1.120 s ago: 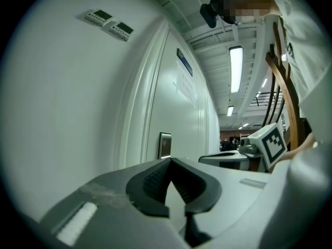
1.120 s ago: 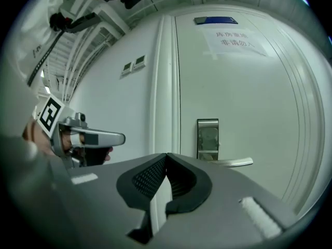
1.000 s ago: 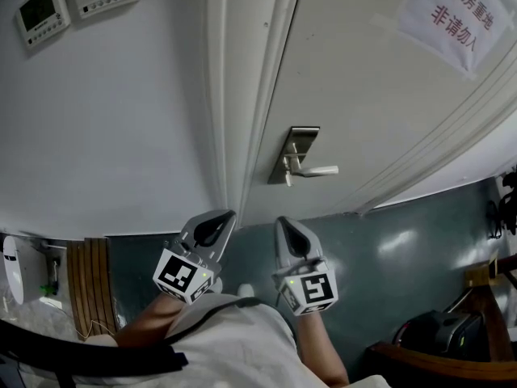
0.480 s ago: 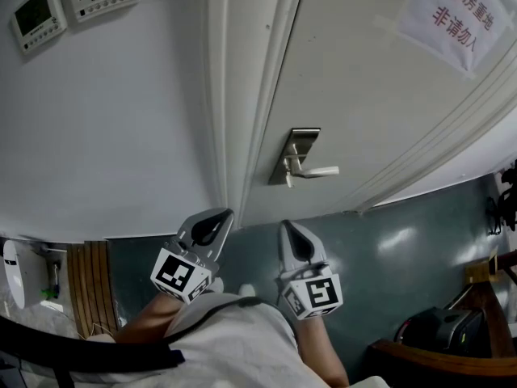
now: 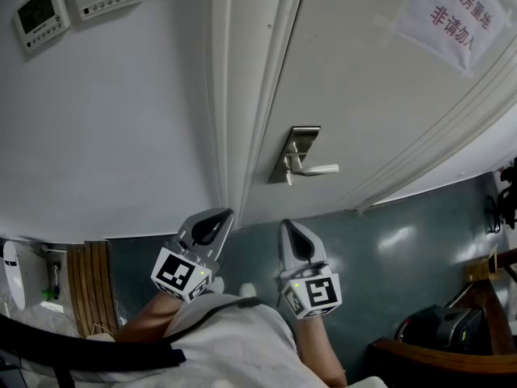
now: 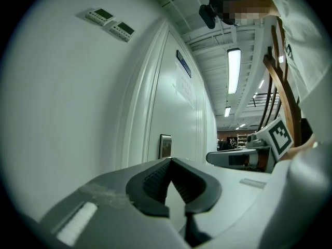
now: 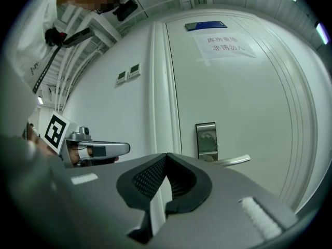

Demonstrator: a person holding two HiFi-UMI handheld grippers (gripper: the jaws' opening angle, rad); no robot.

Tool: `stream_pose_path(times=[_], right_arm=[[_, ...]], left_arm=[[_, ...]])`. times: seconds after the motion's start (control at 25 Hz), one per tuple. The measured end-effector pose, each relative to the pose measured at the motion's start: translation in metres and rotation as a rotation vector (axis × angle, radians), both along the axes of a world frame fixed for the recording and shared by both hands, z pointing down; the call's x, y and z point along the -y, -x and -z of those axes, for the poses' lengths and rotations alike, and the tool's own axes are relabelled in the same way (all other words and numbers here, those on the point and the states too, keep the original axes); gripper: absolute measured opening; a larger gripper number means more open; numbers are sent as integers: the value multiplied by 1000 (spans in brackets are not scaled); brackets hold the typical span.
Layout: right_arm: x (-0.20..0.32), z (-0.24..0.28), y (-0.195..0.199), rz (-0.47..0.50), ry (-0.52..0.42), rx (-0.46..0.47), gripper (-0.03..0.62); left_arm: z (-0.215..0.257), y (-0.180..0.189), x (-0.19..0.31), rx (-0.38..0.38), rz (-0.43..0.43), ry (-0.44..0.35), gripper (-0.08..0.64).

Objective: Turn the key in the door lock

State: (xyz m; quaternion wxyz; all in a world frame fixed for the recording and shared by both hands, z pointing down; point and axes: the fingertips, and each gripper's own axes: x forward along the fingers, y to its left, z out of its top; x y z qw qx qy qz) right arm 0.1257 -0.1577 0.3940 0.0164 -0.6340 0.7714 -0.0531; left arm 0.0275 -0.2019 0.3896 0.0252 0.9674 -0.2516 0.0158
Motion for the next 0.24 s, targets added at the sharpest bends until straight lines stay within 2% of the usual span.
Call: stream_pose_path(times=[0.24], right_arm=[[0,-3,0,-7,11,-14,8]], left_arm=[[-3,5,0,8,1,-1,3]])
